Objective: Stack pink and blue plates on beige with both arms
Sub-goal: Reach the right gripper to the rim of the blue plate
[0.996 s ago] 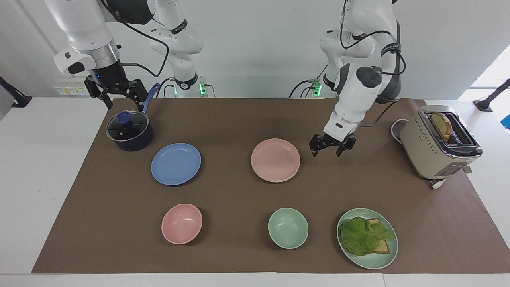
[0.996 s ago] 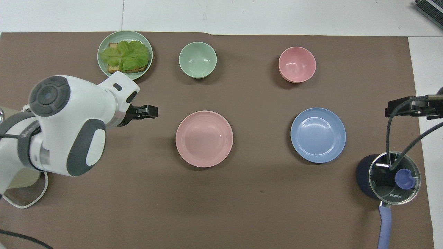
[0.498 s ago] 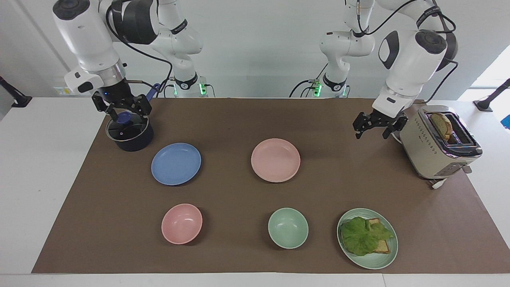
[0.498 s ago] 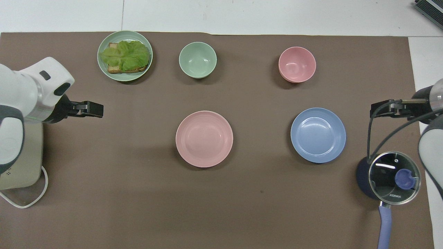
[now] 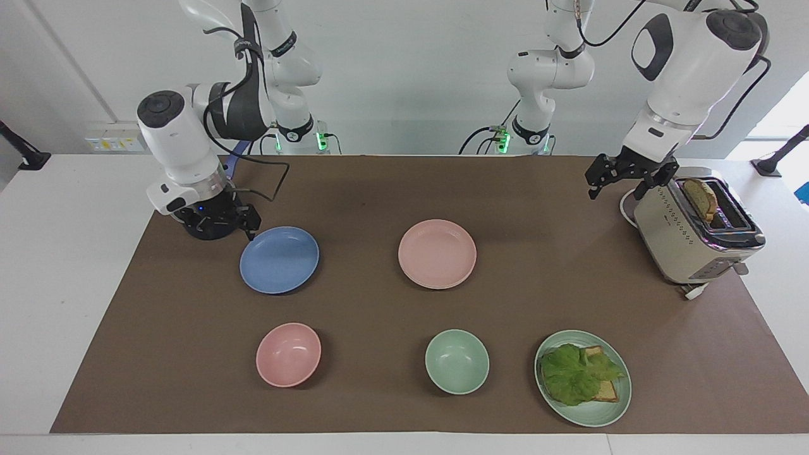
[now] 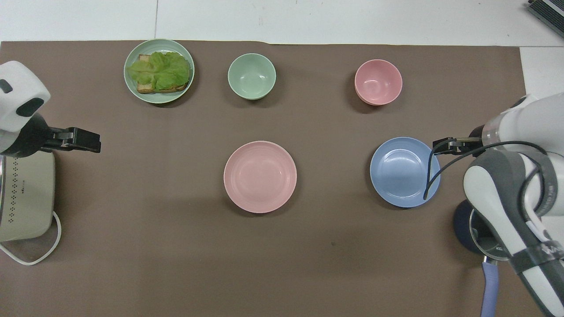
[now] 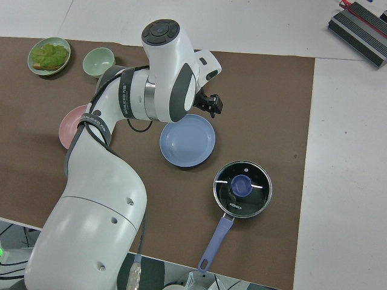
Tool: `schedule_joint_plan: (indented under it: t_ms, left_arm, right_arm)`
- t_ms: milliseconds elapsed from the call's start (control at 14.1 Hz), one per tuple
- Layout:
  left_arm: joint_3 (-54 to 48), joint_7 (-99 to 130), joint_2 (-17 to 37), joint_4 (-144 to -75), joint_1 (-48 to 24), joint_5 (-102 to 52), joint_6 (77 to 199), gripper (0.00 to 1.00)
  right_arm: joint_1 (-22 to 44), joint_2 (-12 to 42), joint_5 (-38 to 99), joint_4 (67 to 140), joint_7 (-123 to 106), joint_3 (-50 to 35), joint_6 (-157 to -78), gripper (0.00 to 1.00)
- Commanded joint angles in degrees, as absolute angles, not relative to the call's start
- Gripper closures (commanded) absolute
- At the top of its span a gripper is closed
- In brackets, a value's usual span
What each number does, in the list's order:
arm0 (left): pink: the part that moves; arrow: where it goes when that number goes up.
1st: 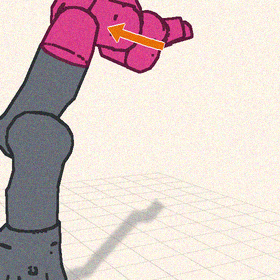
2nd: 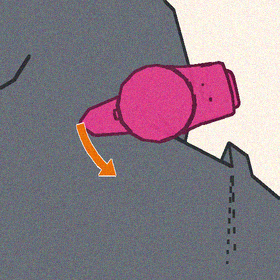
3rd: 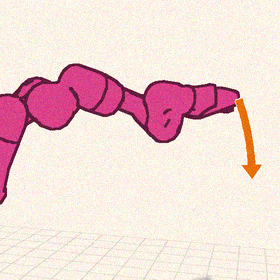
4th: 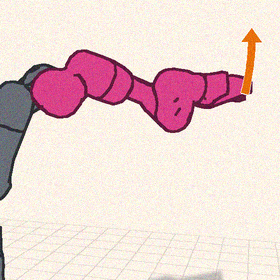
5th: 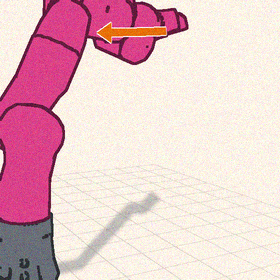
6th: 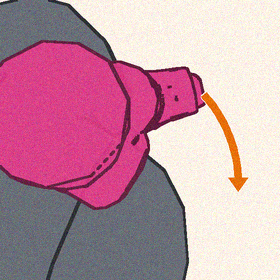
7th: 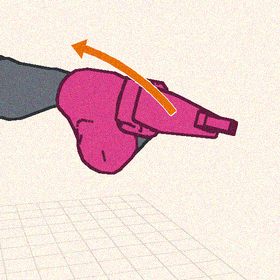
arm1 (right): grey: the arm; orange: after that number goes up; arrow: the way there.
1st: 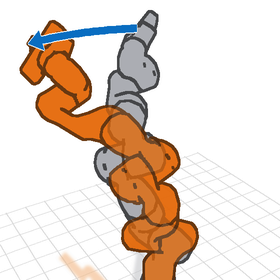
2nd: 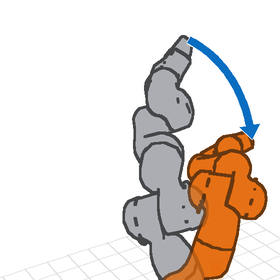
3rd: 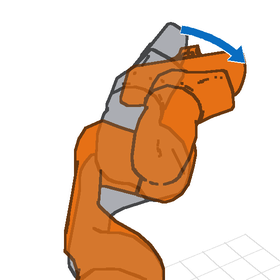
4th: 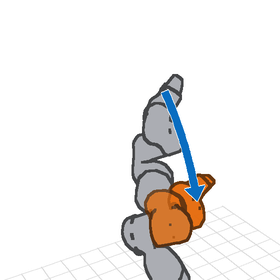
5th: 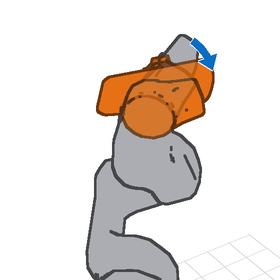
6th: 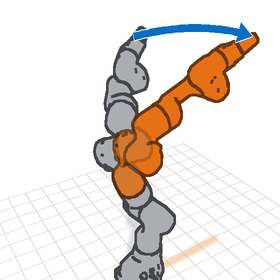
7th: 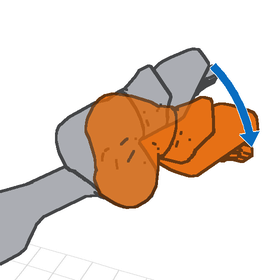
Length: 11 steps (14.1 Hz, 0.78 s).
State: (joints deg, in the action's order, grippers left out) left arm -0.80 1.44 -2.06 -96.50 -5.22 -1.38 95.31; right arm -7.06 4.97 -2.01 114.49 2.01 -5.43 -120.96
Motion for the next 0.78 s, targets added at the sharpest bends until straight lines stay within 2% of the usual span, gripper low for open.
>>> schedule_joint_plan:
  t_ms: [0, 142, 569, 711]
  left_arm:
    - [-0.88, 0.26, -2.2, -91.33, -4.75, -0.44, 88.52, 0.0]
    - [-0.97, 0.26, -2.2, -87.9, -4.75, -0.7, 85.01, 0.0]
    - [-0.35, 0.26, -4.57, -89.12, -4.39, -2.1, 84.37, 0.0]
    - [-0.44, 0.09, -5.18, -90.08, -4.39, -2.37, 84.46, 0.0]
  right_arm:
    - [-8.34, 6.85, -2.11, 117.59, -2.35, -5.71, -126.89, 0.0]
    - [-9.05, 7.82, -2.11, 118.91, -3.6, -5.71, -128.32, 0.01]
    - [-10.54, 11.07, -2.11, 122.86, -7.46, -5.71, -134.11, 0.23]
    - [-11.43, 11.69, -2.11, 123.13, -9.22, -5.71, -135.0, 0.34]
